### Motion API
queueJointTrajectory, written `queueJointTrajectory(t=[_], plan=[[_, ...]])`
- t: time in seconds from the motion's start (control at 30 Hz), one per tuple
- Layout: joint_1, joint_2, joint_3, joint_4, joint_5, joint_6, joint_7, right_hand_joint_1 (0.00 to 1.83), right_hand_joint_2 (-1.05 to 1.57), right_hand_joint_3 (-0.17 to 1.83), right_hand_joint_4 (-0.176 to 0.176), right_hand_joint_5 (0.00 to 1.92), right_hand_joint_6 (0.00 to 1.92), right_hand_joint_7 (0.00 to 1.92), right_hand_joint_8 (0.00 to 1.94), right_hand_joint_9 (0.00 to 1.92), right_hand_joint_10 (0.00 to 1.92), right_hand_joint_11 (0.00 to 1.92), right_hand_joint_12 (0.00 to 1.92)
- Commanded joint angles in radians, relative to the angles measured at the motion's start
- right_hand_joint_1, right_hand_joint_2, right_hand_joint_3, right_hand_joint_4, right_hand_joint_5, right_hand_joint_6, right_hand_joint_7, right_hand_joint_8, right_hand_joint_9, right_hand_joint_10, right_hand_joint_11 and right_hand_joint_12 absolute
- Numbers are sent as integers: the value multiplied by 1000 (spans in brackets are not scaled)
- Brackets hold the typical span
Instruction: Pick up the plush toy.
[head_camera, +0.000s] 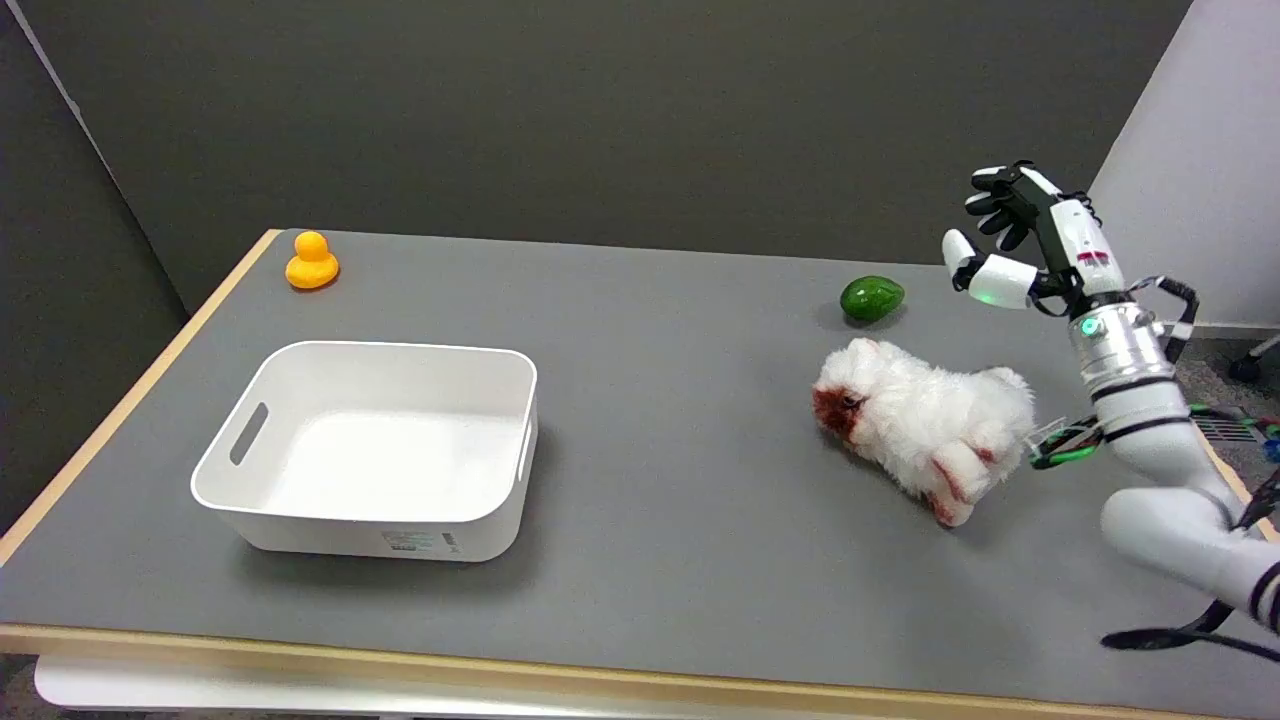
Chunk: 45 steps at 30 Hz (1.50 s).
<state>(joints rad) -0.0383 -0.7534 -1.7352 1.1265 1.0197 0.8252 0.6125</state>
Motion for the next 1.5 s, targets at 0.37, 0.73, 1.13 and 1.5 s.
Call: queueJointTrajectory(t=[0.37,0.73,1.13,1.5], plan=[[-721,-57,853,692,-13,-642,-383,502,634,906,-133,323,656,555,764,528,1206,570,1825],[-722,-34,517,688,-357,-208,-183,500,637,838,-79,386,740,604,811,548,1259,571,1794],[-596,-96,333,673,-375,-514,-420,465,619,812,-123,319,620,449,628,333,1087,453,1736],[-457,-147,386,560,-342,-790,-422,403,589,784,-151,154,414,101,324,-1,643,51,1290]])
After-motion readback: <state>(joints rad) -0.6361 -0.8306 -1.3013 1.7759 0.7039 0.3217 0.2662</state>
